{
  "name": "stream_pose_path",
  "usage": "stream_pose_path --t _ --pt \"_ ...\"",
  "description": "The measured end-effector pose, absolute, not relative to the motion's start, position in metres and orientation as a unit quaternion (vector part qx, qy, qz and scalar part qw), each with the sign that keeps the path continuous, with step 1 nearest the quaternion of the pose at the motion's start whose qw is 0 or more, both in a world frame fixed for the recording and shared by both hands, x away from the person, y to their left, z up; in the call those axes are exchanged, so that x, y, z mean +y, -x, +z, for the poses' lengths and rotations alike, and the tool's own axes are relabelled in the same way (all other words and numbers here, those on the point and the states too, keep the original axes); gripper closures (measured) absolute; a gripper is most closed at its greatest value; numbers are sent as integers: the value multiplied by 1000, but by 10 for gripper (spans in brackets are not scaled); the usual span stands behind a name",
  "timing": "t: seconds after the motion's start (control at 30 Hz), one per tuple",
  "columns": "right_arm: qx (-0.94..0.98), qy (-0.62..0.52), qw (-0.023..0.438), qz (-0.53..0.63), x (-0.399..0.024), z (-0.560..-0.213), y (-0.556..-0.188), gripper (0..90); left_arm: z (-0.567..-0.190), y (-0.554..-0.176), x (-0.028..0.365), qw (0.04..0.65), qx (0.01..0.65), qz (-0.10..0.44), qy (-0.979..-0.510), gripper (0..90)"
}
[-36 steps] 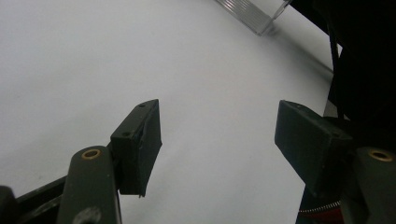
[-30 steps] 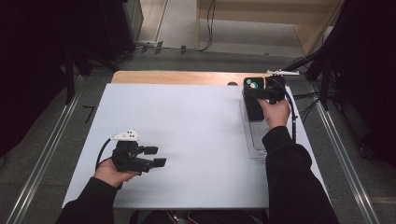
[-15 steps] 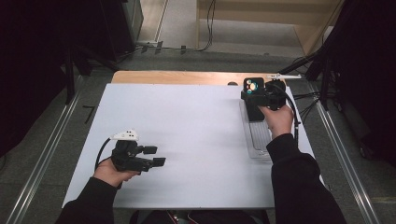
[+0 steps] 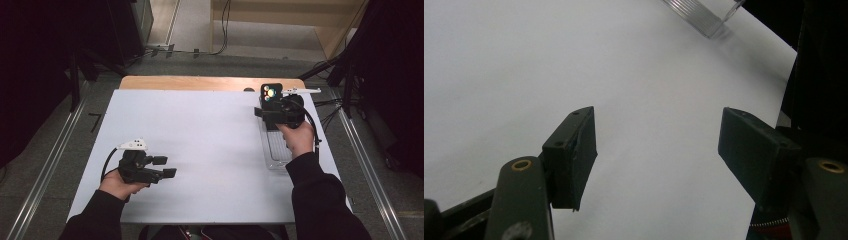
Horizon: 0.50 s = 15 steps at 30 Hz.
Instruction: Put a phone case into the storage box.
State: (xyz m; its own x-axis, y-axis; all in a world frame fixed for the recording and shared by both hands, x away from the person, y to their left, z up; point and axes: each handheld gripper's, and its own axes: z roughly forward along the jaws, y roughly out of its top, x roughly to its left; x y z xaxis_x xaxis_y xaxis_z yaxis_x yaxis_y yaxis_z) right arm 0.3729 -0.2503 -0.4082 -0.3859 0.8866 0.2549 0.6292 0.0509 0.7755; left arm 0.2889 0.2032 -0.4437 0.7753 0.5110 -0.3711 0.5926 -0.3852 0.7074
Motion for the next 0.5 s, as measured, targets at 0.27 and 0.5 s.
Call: stream_pose_path --t 0.27,0.5 --pt "724 -517 136 437 -241 -411 -358 128 -444 -289 204 443 334 -47 -831 322" --pt "741 -492 124 440 -228 -412 -343 132 -443 -288 205 444 331 -46 -831 322"
